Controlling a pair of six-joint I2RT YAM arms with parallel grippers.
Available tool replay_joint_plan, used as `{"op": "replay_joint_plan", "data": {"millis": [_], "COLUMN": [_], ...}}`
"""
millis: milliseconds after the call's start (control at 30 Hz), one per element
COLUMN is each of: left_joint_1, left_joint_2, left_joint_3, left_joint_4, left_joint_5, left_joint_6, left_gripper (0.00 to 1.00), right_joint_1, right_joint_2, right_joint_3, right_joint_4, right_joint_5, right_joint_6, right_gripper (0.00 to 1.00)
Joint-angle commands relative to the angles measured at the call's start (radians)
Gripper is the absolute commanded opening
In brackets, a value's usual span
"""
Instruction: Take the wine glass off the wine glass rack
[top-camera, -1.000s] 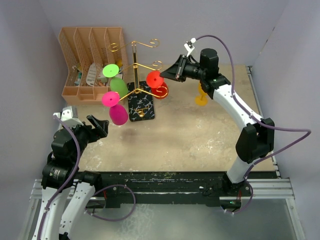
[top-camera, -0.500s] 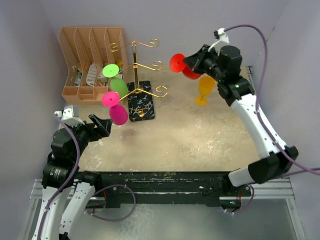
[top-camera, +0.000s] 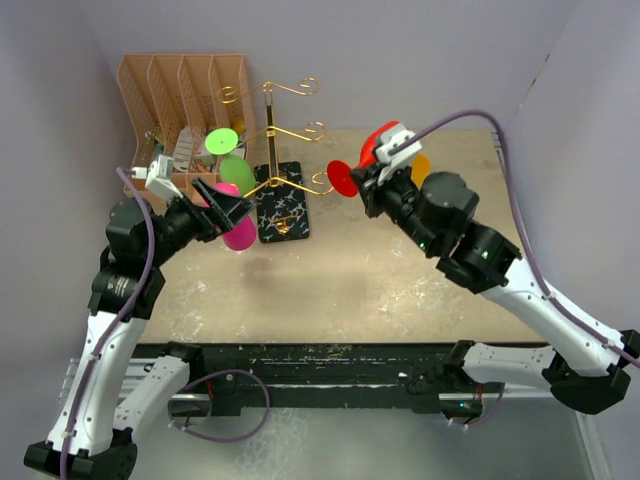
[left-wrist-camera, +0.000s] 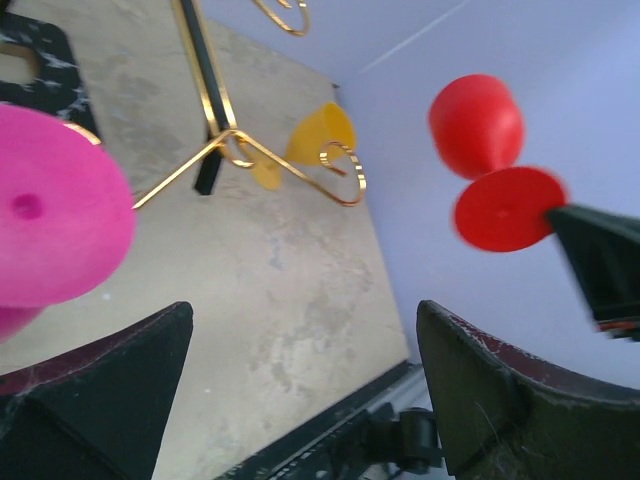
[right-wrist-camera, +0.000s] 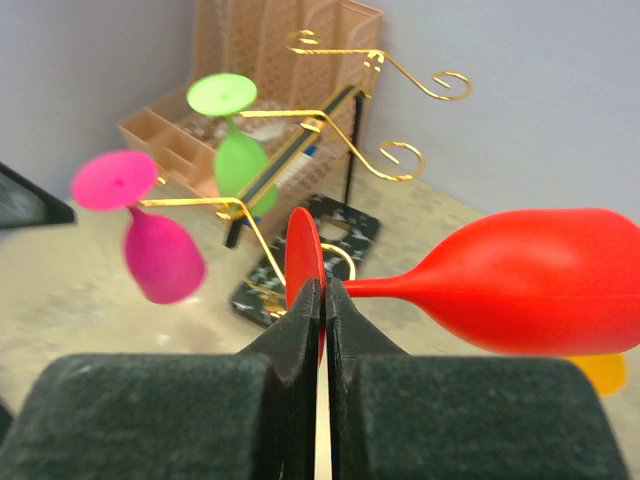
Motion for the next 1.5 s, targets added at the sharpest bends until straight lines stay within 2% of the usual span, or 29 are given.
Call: {"op": "replay_joint_plan", "data": {"millis": [0, 133, 300, 500, 667, 867, 1233, 1467], "left_joint_1": [0.002, 0.002, 0.002, 0.002, 0.003, 0.002, 0.002, 0.002], "left_joint_2": [0.053, 0.075, 0.099, 0.116, 0.122, 0.113, 0.11, 0.11], "left_joint_3": [0.096, 0.099, 0.053, 0.024, 0.013, -0.026, -0.054, -0.069], "left_joint_4": [0.136, 0.214, 0.332, 0.41, 0.417, 0.431, 0.47, 0.491], "left_joint_5": [0.184, 0.269, 0.343, 0.384, 0.441, 0.469, 0.48, 0.477], "left_joint_6": [-0.171, -0.32, -0.484, -0.589, -0.636, -0.69, -0.732, -0.755], "left_gripper": [0.95, 0.94, 0.93, 0.91, 0.9, 0.89, 0.87, 0.82], "right_joint_1": [0.129, 0.287, 0.457, 0.562, 0.603, 0.63, 0.663, 0.681], "right_joint_2": [-0.067, -0.083, -0.028, 0.054, 0.116, 0.159, 0.212, 0.235], "right_joint_3": [-0.086, -0.146, -0.184, -0.222, -0.27, -0.298, -0.315, -0.334], "right_joint_4": [0.149, 0.255, 0.368, 0.521, 0.749, 0.911, 1.036, 1.078], "right_joint_5": [0.296, 0.397, 0.507, 0.604, 0.667, 0.665, 0.644, 0.636], "right_joint_6": [-0.242, -0.366, -0.504, -0.677, -0.852, -0.967, -1.096, -1.141], "right_gripper": [0.0, 0.0, 0.0, 0.0, 0.0, 0.0, 0.0, 0.0]}}
